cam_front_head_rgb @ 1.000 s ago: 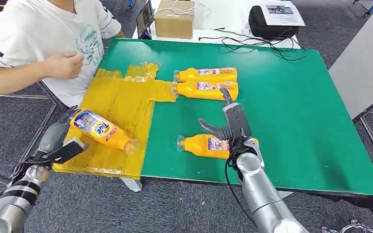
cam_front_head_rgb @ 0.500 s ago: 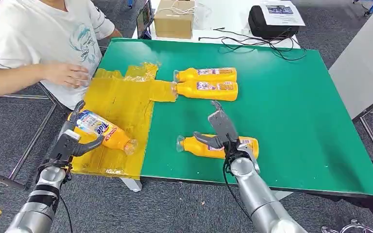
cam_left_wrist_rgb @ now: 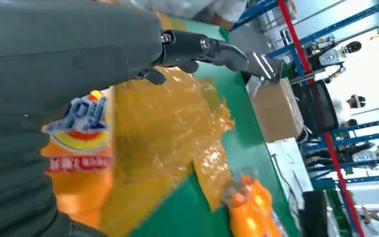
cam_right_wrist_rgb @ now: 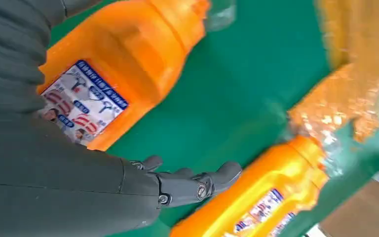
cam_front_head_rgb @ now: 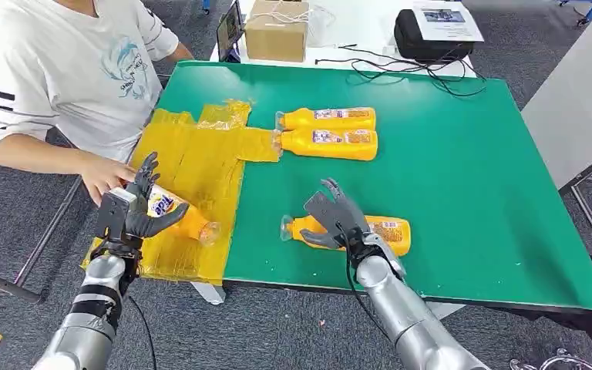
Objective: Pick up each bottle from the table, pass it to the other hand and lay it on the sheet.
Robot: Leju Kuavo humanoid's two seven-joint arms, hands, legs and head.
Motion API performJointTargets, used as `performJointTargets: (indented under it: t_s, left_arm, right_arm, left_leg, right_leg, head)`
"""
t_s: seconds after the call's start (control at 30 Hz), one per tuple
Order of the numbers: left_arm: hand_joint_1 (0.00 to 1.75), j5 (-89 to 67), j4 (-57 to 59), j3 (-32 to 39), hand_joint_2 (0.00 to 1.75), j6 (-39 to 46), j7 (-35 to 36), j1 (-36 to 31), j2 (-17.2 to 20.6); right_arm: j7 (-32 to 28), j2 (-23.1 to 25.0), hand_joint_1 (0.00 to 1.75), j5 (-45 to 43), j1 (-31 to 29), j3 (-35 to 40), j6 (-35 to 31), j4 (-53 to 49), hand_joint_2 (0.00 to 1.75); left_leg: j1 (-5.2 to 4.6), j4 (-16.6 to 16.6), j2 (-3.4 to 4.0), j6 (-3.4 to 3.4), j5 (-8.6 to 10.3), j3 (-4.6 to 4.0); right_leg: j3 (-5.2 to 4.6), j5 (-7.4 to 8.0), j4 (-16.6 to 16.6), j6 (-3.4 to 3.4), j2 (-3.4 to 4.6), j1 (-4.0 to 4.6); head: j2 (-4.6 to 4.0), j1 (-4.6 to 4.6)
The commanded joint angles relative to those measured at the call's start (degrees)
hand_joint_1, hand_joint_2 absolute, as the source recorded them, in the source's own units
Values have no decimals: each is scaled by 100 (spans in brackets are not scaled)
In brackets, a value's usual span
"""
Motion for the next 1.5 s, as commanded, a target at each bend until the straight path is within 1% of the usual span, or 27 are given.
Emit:
performJointTargets:
  t_s: [0.03,0.3,0.33,0.37,0.4,0.47,0.53,0.63,0.67,0.7,0.73,0.77,0.83,0.9,0.93,1.03,1.07,1.1,1.13,1.17,1.2,1.23,1.33,1.4,1.43,1.47,1.5]
  left_arm:
    - [0,14,202,-80,175,2,76,-259,-175]
    - [0,12,192,-87,175,8,76,-257,-172]
    - [0,11,200,-87,175,10,77,-272,-173]
    - [0,6,230,-93,175,32,81,-307,-176]
    - [0,24,414,-49,175,86,97,-445,-167]
    - [0,22,386,-17,175,100,97,-399,-156]
    - [0,41,383,41,175,113,96,-387,-150]
    - [0,62,393,105,175,102,86,-399,-149]
    - [0,66,392,108,175,95,82,-407,-148]
    - [0,68,403,113,175,89,78,-418,-148]
    - [0,68,411,115,175,87,76,-426,-149]
    - [0,68,411,115,175,87,76,-429,-149]
    - [0,68,411,115,175,87,76,-429,-149]
    - [0,68,416,114,175,88,76,-430,-149]
    - [0,90,419,121,175,57,62,-431,-150]
    - [0,97,441,128,175,45,57,-425,-144]
    - [0,101,447,130,175,39,54,-424,-142]
    - [0,104,446,133,175,36,51,-422,-138]
    - [0,110,447,138,175,31,44,-421,-132]
    - [0,126,450,147,175,26,35,-428,-131]
    - [0,144,451,158,175,12,23,-431,-135]
    - [0,144,451,158,175,12,23,-431,-135]
    - [0,143,459,154,175,18,23,-439,-140]
    - [0,141,471,141,175,25,20,-443,-147]
    - [0,140,471,137,175,30,20,-441,-150]
    - [0,140,469,131,175,32,19,-440,-146]
    - [0,140,467,126,175,38,19,-440,-137]
  right_arm:
    - [206,-204,0,204,-441,349,94,765,175]
    - [222,-211,0,226,-465,367,141,808,175]
    - [228,-219,0,237,-469,369,158,832,175]
    - [237,-229,0,251,-487,376,220,895,175]
    - [537,-407,0,656,-647,568,131,1015,175]
    - [655,-488,0,830,-625,606,46,896,175]
    - [709,-554,0,907,-619,605,111,789,175]
    - [809,-651,0,1063,-637,665,248,718,175]
    - [813,-671,0,1069,-647,666,265,724,175]
    - [820,-686,0,1081,-673,678,311,759,175]
    - [833,-702,0,1100,-694,695,348,792,175]
    - [831,-712,0,1097,-695,690,349,794,175]
    - [831,-712,0,1097,-695,690,349,794,175]
    - [845,-719,0,1130,-705,725,373,816,175]
    - [857,-731,0,1146,-723,748,414,849,175]
    - [870,-834,0,1172,-770,832,564,944,175]
    - [868,-868,0,1173,-779,849,601,962,175]
    - [865,-896,0,1174,-781,846,609,967,175]
    - [828,-925,0,1143,-784,849,675,955,175]
    - [814,-946,0,1127,-783,861,702,930,175]
    - [811,-956,0,1124,-784,873,716,922,175]
    - [811,-956,0,1124,-784,873,716,922,175]
    - [806,-938,0,1098,-775,864,711,900,175]
    - [805,-929,0,1071,-759,863,691,864,175]
    - [802,-919,0,1049,-744,845,666,845,175]
    - [804,-915,0,1055,-741,864,669,816,175]
    - [818,-927,0,1054,-735,875,649,771,175]
  left_leg:
    - [4,0,-6,-6,-13,27]
    - [5,1,-6,-8,-20,40]
    - [3,0,-7,-4,-9,18]
    - [4,2,-9,-5,-14,26]
    - [6,6,-8,-6,-22,41]
    - [5,5,-7,-4,-10,20]
    - [4,2,-5,-5,-17,35]
    - [1,-2,-7,-3,-7,18]
    - [5,6,-9,-5,-20,36]
    - [3,1,-8,-4,-10,23]
    - [4,3,-5,-6,-19,38]
    - [2,2,-5,-4,-9,21]
    - [2,1,-4,-3,-7,16]
    - [5,5,-5,-6,-18,36]
    - [3,2,-4,-4,-9,20]
    - [7,10,0,-10,-34,62]
    - [6,6,-1,-9,-28,55]
    - [3,-2,-6,-4,-9,24]
    - [4,0,-10,-5,-18,42]
    - [3,0,-6,-3,-10,24]
    - [3,1,-6,-5,-16,35]
    - [3,-1,-4,-4,-10,24]
    - [4,2,-3,-6,-20,43]
    - [2,-1,-5,-3,-6,17]
    - [5,1,-5,-7,-16,37]
    - [2,0,-5,-5,-10,24]
    - [3,1,-5,-6,-15,33]
  right_leg:
    - [28,-15,1,-8,-6,5]
    - [40,-23,3,-10,-6,6]
    - [18,-12,1,-6,-8,4]
    - [27,-17,3,-8,-9,5]
    - [41,-26,7,-11,-9,7]
    - [20,-14,5,-7,-9,5]
    - [37,-20,2,-8,-7,4]
    - [20,-11,-1,-5,-9,1]
    - [40,-24,6,-10,-10,5]
    - [27,-14,2,-7,-9,3]
    - [40,-22,4,-10,-6,5]
    - [24,-12,2,-6,-6,3]
    - [19,-10,1,-5,-6,2]
    - [39,-20,6,-10,-6,5]
    - [23,-11,2,-6,-5,3]
    - [63,-35,10,-15,-2,8]
    - [56,-30,7,-14,-2,7]
    - [28,-12,-2,-6,-7,3]
    - [46,-23,1,-9,-12,5]
    - [27,-13,0,-6,-7,3]
    - [38,-20,2,-8,-7,3]
    - [27,-13,-1,-6,-5,3]
    - [45,-23,2,-10,-4,5]
    - [20,-9,-1,-5,-6,2]
    - [39,-20,3,-10,-7,5]
    - [26,-13,1,-7,-6,2]
    - [36,-18,3,-9,-6,4]
  head:
    - [0,0]
    - [0,-2]
    - [0,-2]
    - [0,0]
    - [0,0]
    - [0,-2]
    - [0,0]
    - [0,-2]
    - [0,-2]
    - [0,-2]
    - [0,-2]
    - [0,-2]
    - [0,-2]
    - [0,0]
    - [0,-2]
    - [0,-2]
    - [0,-2]
    - [0,-2]
    - [0,-2]
    - [0,-2]
    - [0,-2]
    - [0,-2]
    - [0,-2]
    - [0,-2]
    - [0,-2]
    - [0,-2]
    - [0,-2]
